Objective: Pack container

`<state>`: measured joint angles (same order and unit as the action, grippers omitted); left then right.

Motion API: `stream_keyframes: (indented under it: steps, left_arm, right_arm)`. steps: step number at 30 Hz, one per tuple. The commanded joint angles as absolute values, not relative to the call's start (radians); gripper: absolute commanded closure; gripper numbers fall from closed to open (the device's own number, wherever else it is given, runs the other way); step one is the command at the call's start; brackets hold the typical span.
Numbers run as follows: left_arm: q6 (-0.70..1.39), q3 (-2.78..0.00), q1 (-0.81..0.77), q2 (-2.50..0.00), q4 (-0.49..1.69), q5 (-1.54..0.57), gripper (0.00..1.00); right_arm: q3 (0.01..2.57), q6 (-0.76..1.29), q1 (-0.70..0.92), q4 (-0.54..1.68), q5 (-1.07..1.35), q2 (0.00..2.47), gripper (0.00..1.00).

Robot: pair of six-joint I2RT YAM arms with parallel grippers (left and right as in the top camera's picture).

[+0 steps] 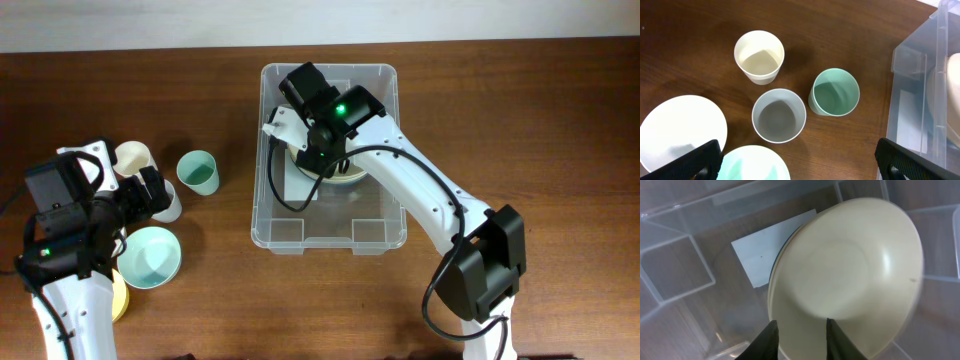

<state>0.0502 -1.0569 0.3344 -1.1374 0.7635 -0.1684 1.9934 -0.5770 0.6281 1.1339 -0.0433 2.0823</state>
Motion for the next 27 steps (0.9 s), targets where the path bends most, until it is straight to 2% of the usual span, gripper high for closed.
stream_keyframes:
  steps: [1,3,5,7,12,14,15,17,20,23,27]
  left_arm:
    - [0.052,-1.075,0.34,-1.14,0.764,-0.179,0.0]
    - [0.052,-1.075,0.34,-1.14,0.764,-0.179,0.0]
    - [0.052,-1.075,0.34,-1.14,0.764,-0.179,0.0]
    - [0.052,-1.075,0.34,-1.14,0.764,-0.179,0.0]
    - [0.052,-1.075,0.34,-1.14,0.77,-0.188,0.0]
    - [0.052,-1.075,0.34,-1.14,0.773,-0.196,0.0]
    - [0.052,-1.075,0.34,-1.14,0.772,-0.195,0.0]
    - [0.052,-1.075,0.34,-1.14,0.772,-0.196,0.0]
    - [0.052,-1.075,0.337,-1.14,0.772,-0.196,0.0]
    - [0.052,-1.075,0.311,-1.14,0.772,-0.196,0.0]
    - [0.052,-1.075,0.27,-1.14,0.767,-0.195,0.0]
  right_arm:
    - [2.002,-0.554,0.627,1.143,-0.067,2.076,0.7]
    - [2.005,-0.519,0.627,1.157,-0.092,2.062,0.7]
    - [2.019,-0.451,0.627,1.17,-0.118,2.029,0.76]
    - [2.038,-0.387,0.625,1.17,-0.145,1.992,0.79]
    - [2.117,-0.003,0.512,1.146,-0.297,1.826,0.78]
    - [2.118,0.134,0.418,1.145,-0.26,1.776,0.54]
    - [2.118,0.187,0.342,1.154,-0.194,1.757,0.47]
    - [2.118,0.2,0.229,1.174,-0.053,1.753,0.47]
    - [2.087,0.2,0.082,1.206,0.088,1.78,0.54]
    - [2.033,0.199,0.008,1.213,0.13,1.827,0.6]
    - [1.975,0.145,-0.012,1.218,0.196,1.909,0.68]
